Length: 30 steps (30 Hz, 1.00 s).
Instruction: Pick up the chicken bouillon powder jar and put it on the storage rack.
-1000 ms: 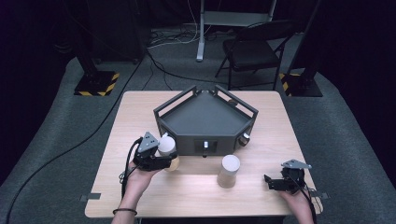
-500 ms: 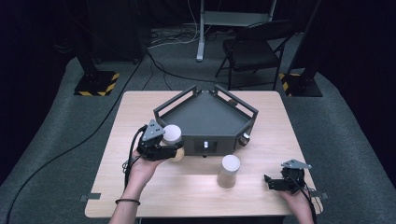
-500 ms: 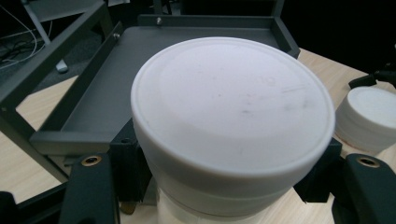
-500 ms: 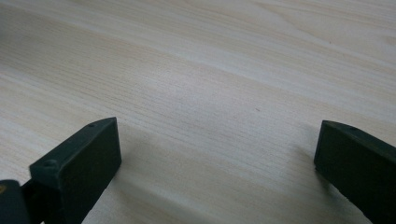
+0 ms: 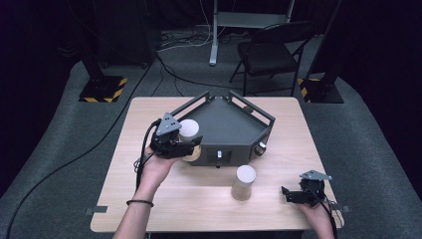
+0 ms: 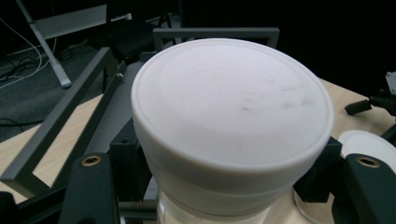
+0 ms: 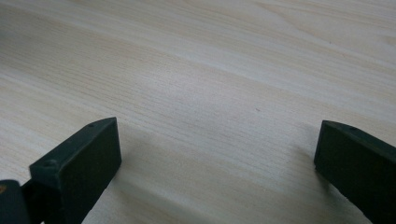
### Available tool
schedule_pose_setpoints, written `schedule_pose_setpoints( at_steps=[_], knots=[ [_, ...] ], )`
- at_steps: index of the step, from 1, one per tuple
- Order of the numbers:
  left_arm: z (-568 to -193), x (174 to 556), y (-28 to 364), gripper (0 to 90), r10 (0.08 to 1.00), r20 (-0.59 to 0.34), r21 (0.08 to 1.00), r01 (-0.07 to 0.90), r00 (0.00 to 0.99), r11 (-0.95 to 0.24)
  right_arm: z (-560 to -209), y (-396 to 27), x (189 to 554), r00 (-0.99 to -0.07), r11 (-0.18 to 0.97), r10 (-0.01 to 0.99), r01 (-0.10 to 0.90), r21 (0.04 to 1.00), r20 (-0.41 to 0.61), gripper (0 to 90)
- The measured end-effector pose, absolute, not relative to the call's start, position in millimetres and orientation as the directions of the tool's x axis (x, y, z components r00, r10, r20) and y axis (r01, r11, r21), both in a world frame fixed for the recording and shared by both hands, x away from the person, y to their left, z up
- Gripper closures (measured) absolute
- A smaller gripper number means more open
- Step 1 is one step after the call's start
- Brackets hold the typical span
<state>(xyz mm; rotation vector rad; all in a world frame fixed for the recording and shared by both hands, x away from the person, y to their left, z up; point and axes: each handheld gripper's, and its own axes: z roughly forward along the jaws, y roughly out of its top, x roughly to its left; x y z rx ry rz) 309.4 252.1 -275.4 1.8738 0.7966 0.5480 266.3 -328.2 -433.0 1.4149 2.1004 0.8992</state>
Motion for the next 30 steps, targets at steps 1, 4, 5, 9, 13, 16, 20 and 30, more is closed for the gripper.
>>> schedule_pose_setpoints(
  at_steps=[1,4,5,9,13,16,20,30],
  knots=[
    [-275,311,251,33.6,0.733,0.024,0.913,0.284,0.680,-0.294,-433,-328,266,-0.372,0.261,0.928,0.635,0.727,-0.008,0.0],
    [-271,318,248,33.6,0.742,0.021,0.912,0.291,0.671,-0.289,-433,-328,266,-0.372,0.261,0.928,0.635,0.727,-0.008,0.0],
    [-270,320,247,33.6,0.744,0.020,0.911,0.294,0.668,-0.288,-433,-328,266,-0.372,0.261,0.928,0.635,0.728,-0.008,0.0],
    [-268,329,241,33.6,0.755,0.018,0.909,0.304,0.656,-0.285,-433,-328,266,-0.372,0.261,0.928,0.634,0.728,-0.008,0.0],
    [-266,340,235,33.6,0.764,0.013,0.907,0.314,0.645,-0.280,-433,-328,266,-0.372,0.261,0.928,0.635,0.728,-0.008,0.0],
    [-266,347,229,33.6,0.768,0.010,0.907,0.319,0.640,-0.277,-433,-328,266,-0.372,0.261,0.928,0.635,0.727,-0.008,0.0],
    [-265,356,220,33.6,0.776,0.016,0.904,0.323,0.631,-0.281,-433,-328,266,-0.372,0.261,0.928,0.635,0.727,-0.008,0.0],
    [-269,379,207,33.6,0.787,-0.008,0.891,0.362,0.617,-0.274,-433,-329,267,-0.378,0.265,0.926,0.632,0.728,-0.009,0.0]
  ],
)
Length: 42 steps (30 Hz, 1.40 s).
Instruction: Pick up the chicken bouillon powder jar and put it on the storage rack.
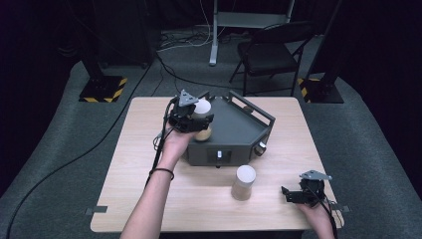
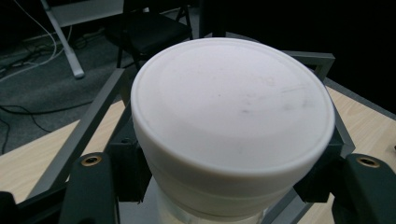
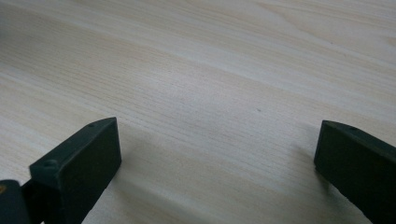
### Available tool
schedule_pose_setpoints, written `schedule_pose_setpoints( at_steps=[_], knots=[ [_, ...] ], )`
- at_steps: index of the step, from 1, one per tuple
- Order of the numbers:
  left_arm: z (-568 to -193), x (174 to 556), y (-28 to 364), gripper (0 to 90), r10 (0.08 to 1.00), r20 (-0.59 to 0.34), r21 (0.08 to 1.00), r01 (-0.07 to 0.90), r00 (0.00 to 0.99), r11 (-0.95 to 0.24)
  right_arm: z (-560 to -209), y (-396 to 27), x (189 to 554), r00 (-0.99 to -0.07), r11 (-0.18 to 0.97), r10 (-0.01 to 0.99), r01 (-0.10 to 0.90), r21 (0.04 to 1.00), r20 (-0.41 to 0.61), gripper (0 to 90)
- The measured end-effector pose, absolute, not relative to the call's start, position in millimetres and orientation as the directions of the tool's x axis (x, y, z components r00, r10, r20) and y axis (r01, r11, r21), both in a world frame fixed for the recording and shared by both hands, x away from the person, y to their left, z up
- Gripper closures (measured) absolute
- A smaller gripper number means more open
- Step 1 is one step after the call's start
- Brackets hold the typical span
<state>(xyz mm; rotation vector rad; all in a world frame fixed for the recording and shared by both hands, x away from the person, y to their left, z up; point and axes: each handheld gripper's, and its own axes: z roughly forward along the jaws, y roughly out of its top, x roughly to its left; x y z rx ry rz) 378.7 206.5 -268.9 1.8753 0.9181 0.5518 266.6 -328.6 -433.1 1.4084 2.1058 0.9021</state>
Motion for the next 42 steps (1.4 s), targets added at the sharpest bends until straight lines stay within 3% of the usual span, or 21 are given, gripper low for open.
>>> schedule_pose_setpoints(
  at_steps=[19,32,42],
  knots=[
    [-272,394,199,32.3,0.799,-0.037,0.866,0.418,0.601,-0.274,-433,-329,267,-0.381,0.267,0.925,0.632,0.728,-0.008,0.0],
    [-262,373,213,7.1,0.811,-0.014,0.866,0.412,0.585,-0.283,-433,-329,267,-0.381,0.267,0.925,0.632,0.728,-0.008,0.0],
    [-279,343,242,2.4,0.800,-0.018,0.883,0.385,0.600,-0.269,-433,-329,267,-0.381,0.267,0.925,0.632,0.728,-0.009,0.0]
  ],
)
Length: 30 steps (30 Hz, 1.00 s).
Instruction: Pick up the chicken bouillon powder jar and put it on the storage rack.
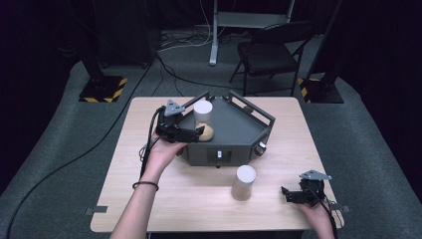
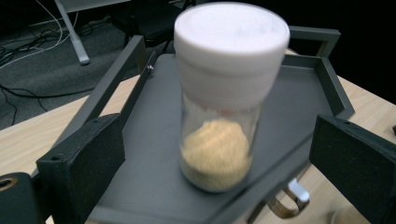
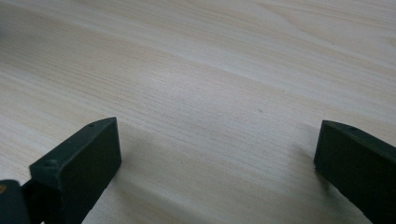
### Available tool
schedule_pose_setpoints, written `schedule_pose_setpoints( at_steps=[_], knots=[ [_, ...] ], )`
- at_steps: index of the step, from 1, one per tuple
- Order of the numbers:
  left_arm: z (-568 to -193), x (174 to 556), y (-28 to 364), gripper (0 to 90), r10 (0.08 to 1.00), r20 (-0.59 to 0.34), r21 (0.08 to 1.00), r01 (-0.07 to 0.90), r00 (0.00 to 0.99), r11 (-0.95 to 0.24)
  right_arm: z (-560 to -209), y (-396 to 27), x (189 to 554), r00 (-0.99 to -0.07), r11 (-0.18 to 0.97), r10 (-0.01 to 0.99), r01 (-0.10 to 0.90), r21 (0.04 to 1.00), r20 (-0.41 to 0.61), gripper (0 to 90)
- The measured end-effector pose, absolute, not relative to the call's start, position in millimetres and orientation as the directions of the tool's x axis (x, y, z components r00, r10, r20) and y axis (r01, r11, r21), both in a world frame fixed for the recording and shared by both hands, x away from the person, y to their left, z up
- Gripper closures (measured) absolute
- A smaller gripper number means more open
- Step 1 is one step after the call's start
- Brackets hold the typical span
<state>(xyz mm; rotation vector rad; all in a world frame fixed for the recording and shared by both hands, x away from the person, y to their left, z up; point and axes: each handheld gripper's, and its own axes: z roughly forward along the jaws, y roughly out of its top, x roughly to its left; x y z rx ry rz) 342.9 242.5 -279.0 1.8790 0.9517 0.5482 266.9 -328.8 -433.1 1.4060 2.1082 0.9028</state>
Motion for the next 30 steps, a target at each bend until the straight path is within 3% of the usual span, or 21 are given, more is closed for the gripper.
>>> schedule_pose_setpoints(
  at_steps=[30],
  knots=[
    [-379,259,311,2.3,0.841,-0.023,0.883,0.405,0.540,-0.236,-433,-329,267,-0.381,0.267,0.925,0.632,0.728,-0.009,0.0]
  ],
)
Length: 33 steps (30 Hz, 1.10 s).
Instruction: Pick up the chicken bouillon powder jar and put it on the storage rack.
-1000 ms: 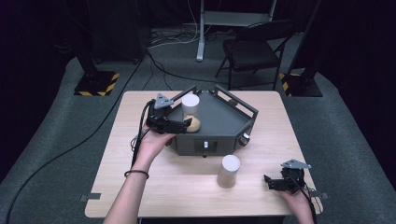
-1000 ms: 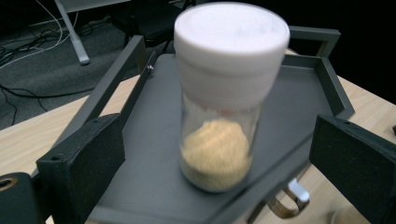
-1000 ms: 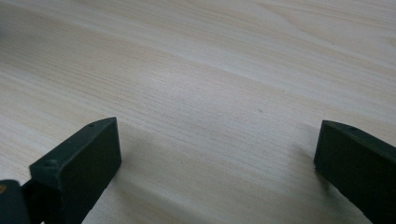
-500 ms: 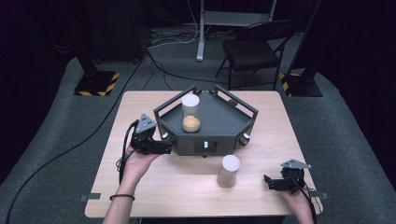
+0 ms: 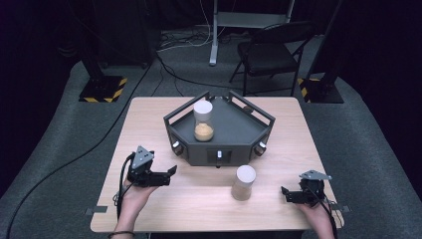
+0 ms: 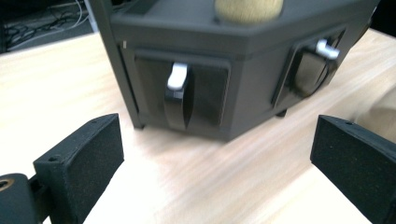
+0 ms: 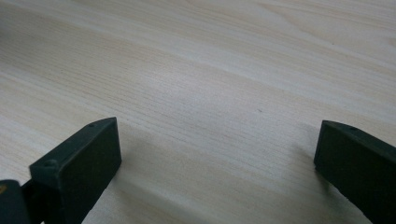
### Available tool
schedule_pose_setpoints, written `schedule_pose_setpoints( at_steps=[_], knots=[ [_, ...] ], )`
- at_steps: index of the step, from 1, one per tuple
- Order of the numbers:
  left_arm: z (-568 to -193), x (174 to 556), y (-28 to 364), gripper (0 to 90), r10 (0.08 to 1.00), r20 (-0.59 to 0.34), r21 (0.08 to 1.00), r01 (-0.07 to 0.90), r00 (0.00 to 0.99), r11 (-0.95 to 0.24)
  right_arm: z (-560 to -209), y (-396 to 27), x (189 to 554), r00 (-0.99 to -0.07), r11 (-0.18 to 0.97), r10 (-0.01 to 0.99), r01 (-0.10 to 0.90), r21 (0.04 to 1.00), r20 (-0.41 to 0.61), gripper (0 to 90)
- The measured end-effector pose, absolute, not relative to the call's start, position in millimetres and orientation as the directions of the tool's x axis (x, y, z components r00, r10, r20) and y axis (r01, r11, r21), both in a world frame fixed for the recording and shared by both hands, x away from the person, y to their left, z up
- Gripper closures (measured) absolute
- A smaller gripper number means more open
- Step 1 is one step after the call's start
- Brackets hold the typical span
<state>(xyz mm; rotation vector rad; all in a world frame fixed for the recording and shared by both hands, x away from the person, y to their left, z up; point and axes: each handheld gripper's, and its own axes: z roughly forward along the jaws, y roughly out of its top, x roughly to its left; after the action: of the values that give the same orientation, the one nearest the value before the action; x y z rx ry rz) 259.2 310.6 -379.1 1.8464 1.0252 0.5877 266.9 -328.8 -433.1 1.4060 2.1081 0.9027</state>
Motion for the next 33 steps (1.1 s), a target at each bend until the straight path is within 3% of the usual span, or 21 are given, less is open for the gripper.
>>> schedule_pose_setpoints(
  at_steps=[15,33],
  knots=[
    [-421,258,323,3.1,0.863,-0.036,0.844,0.477,0.505,-0.244,-433,-328,267,-0.378,0.265,0.926,0.632,0.728,-0.009,0.0],
    [-435,282,310,3.3,0.875,-0.033,0.728,0.612,0.482,-0.309,-433,-328,267,-0.378,0.265,0.926,0.633,0.728,-0.009,0.0]
  ],
)
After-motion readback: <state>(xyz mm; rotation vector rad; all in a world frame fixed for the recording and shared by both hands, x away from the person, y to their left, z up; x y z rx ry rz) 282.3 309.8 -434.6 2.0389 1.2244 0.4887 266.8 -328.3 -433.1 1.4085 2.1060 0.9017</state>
